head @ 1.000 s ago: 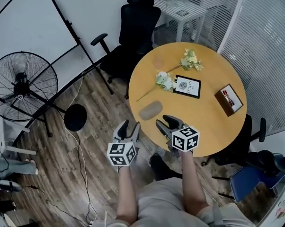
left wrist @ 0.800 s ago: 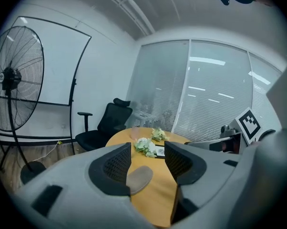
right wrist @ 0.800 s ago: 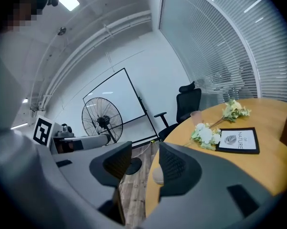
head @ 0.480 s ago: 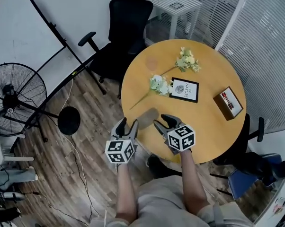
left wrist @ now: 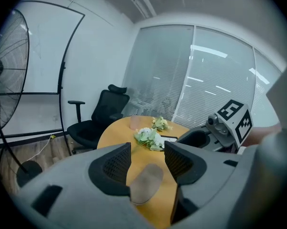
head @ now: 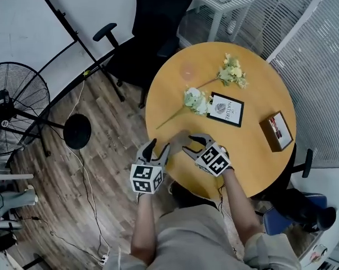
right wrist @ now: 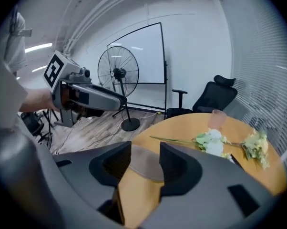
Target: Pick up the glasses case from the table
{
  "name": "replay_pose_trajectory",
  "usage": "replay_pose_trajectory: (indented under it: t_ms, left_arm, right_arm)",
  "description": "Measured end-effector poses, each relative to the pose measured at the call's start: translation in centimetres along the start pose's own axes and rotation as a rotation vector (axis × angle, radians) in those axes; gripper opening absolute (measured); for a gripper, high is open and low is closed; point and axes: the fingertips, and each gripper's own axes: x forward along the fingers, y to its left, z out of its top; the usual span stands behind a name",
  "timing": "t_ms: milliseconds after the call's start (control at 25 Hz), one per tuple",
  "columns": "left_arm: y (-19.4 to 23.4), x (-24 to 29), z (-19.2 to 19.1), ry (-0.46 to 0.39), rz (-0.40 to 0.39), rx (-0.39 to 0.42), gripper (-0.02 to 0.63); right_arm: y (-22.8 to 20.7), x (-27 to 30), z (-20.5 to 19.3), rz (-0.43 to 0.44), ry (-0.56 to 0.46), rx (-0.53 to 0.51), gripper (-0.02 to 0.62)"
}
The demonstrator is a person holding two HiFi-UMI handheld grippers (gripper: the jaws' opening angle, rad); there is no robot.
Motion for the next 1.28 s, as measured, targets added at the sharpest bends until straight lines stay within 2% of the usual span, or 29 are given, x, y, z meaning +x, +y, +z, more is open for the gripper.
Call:
replay_pose_trajectory:
  t_ms: [280, 440, 920, 1120, 1280]
  left_arm:
    - [1.8, 1.0, -1.5, 0.038, 0.018, -0.021, 0.206]
    - [2.5, 1.0, -2.6, 0.057, 0.032, -0.031, 0.206]
    - [5.1, 0.3, -5.0, 0.055, 0.069, -0.102, 0.206]
    - [5.4, -0.1, -5.6, 0.048, 0.077, -0.124, 0.206]
    - [5.4, -0.2, -5.7, 0.039, 0.083, -0.138, 0.206]
  right_arm:
    - [-0.7, 3.1, -0.5, 0.123, 0.115, -0.258, 0.192]
    - [0.3, 5.2, -1.5, 0.206, 0.159, -0.340, 0.213]
    - [2.0, 9.3, -4.6, 0.370, 0.348, -0.577, 0.255]
    - [2.1, 10.4, -6.7, 0.402, 0.453, -0.777, 0.330]
    - [2.4, 10.9, -8.1, 0.456, 0.527, -0.861, 0.379]
